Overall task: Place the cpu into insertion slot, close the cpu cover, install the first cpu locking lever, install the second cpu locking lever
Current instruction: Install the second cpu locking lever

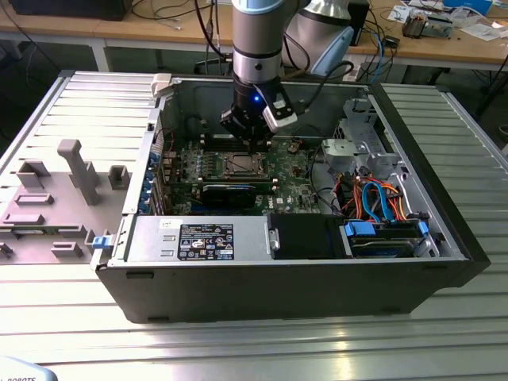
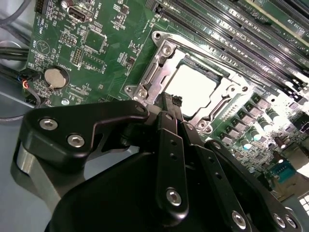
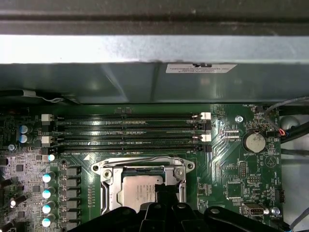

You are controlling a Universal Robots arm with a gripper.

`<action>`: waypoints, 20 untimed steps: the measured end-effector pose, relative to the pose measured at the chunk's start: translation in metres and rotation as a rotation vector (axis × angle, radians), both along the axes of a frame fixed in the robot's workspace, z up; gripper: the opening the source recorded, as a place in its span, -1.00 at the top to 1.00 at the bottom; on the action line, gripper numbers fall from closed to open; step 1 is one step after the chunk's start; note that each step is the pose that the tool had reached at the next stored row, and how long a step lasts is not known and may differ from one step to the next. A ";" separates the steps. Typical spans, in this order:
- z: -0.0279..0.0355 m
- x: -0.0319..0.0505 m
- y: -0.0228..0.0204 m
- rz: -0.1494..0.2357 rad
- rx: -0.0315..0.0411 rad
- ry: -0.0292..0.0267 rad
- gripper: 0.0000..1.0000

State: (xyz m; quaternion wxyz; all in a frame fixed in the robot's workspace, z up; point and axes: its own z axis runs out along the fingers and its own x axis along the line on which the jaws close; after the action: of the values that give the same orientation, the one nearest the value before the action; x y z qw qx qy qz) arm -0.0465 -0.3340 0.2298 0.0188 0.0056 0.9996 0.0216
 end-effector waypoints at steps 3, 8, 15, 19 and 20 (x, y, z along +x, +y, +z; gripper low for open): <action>-0.0002 0.0000 -0.0007 0.000 -0.0006 -0.0001 0.79; -0.0002 0.0000 -0.0008 0.000 -0.0009 0.0000 0.79; 0.0165 0.0000 -0.0126 0.000 -0.0015 0.0010 0.79; 0.0165 -0.0001 -0.0199 0.000 -0.0016 0.0011 0.79; 0.0165 -0.0001 -0.0212 0.000 -0.0016 0.0010 0.79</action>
State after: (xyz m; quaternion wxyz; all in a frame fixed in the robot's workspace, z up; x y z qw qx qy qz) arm -0.0466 -0.3552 0.2463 0.0183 0.0056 0.9996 0.0209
